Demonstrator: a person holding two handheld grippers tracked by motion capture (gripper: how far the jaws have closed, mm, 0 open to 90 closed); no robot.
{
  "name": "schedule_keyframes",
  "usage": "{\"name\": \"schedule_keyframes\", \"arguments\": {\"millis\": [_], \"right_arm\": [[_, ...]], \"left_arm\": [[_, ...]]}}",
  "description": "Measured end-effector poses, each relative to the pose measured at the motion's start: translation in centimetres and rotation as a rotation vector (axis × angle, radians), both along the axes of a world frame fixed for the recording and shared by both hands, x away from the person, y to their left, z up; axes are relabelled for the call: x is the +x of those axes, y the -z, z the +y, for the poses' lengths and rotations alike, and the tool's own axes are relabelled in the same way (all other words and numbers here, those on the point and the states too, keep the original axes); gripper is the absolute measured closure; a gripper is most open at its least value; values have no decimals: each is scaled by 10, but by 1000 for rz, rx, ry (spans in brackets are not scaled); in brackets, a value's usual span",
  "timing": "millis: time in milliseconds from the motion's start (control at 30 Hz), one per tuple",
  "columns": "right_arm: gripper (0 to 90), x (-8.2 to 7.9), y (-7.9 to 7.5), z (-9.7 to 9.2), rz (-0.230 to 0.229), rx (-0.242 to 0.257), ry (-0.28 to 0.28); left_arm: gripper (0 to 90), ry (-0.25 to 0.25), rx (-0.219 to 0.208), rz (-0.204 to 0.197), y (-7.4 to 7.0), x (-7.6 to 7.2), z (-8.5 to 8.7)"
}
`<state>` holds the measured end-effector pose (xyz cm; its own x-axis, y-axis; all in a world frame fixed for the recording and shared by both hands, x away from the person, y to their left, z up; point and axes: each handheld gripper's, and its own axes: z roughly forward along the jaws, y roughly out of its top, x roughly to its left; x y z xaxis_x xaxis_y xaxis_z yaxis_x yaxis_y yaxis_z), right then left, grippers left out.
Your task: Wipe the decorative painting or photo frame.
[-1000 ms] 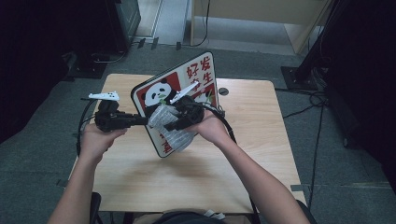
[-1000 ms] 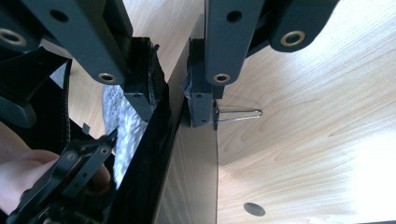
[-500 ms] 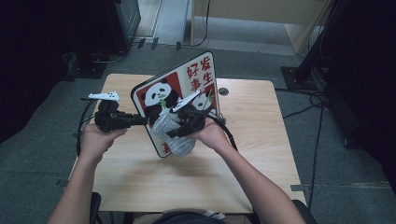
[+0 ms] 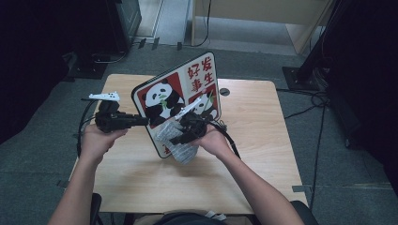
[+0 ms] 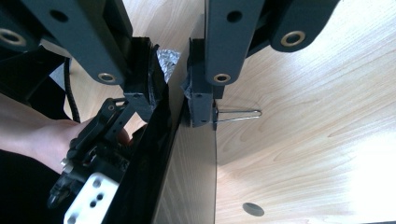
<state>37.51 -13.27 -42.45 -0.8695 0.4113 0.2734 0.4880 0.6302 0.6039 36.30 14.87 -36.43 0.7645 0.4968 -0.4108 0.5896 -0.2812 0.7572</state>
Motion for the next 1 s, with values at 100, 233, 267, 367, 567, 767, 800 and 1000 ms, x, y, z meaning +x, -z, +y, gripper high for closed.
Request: {"name": "schedule_keyframes", "arguments": {"millis": [100,233,267,367,567,767,800,1000], "right_arm": [[646,-1,5,0,7,-16,-3],[646,-2,12,-1,10,-19,-8],[646,-3,13,-1,12,-18,-7],[646,-4,20,-2,22,-21,-8],[646,-6,34,-4,45,-30,-5],[643,-7,42,-4,68,-42,-8],[643,-7,43,-4,69,-46,-9],[645,-8,39,-4,73,-55,-13]], "left_arm": [[767,2,-1,1,0,0,0],[767,2,0,2,0,0,0],[767,2,-1,1,0,0,0],[767,1,-1,2,0,0,0],[766,0,-3,3,0,0,0],[763,0,-6,5,0,1,0],[763,0,-6,5,0,1,0],[750,2,-11,13,1,1,0]]}}
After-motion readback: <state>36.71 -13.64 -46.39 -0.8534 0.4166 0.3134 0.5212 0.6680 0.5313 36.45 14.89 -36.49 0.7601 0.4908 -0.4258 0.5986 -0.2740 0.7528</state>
